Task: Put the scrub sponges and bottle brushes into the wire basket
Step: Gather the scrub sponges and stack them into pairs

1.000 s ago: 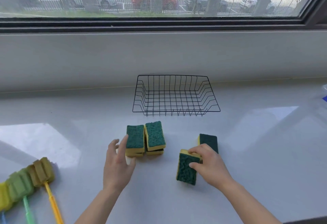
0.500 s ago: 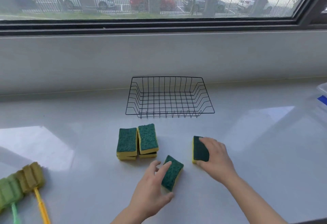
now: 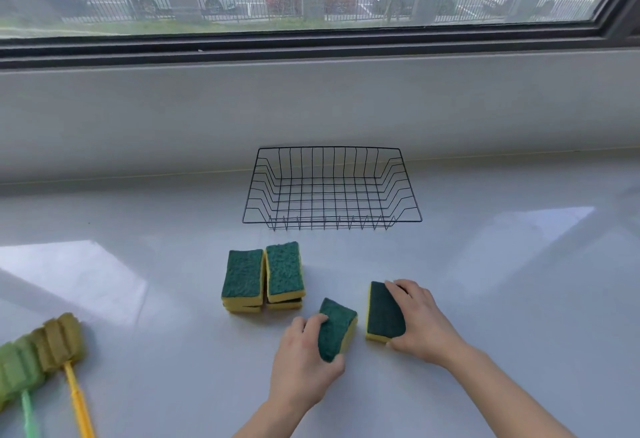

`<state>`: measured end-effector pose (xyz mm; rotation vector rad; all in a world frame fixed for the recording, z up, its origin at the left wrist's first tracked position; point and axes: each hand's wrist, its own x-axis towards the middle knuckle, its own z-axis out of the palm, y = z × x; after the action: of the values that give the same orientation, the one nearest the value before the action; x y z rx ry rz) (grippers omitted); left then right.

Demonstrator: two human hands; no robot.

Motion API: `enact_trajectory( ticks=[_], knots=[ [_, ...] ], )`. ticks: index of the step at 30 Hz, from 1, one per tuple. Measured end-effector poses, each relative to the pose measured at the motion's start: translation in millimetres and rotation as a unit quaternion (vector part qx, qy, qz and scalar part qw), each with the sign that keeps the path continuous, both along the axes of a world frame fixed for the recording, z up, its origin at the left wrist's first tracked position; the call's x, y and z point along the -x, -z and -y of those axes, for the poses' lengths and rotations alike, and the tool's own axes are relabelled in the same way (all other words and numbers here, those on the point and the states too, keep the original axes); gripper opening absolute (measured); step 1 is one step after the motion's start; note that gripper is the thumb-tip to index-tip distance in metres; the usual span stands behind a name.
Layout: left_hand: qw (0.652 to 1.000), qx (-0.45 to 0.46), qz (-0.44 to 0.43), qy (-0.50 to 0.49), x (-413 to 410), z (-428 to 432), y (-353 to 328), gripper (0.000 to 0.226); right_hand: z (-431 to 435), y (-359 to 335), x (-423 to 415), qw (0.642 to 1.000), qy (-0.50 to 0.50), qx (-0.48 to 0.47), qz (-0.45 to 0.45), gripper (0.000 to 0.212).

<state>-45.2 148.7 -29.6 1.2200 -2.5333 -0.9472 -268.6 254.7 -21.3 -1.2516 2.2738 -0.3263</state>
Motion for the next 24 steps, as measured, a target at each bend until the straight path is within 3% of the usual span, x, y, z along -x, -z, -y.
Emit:
enact_trajectory(
  ticks=[6, 10, 17, 21, 24],
  knots=[
    [0.985, 0.009, -0.158, -0.062, 25.0, -3.7, -26.1, 0.059, 0.0, 0.0, -26.5, 0.993, 0.035, 0.067, 0.093, 0.119],
    [0.991, 0.001, -0.132, -0.018, 47.8, -6.3, -30.7, 0.064, 5.8, -8.5, -34.2, 0.954, 0.098, 0.173, 0.224, 0.088],
    [0.997, -0.001, -0.073, 0.015, 51.3, -12.3, -14.3, 0.074, -11.0, -6.7, -25.7, 0.915, 0.197, 0.114, 0.334, 0.112],
    [0.989, -0.086, -0.116, -0.045, 44.3, -10.8, -10.7, 0.059, -13.9, -10.3, -25.3, 0.904, 0.216, 0.132, 0.345, 0.097],
    [0.955, -0.260, -0.106, -0.097, 48.9, -10.1, -14.4, 0.050, -8.0, -18.2, -28.4, 0.857, 0.273, 0.156, 0.408, 0.071]
  ],
)
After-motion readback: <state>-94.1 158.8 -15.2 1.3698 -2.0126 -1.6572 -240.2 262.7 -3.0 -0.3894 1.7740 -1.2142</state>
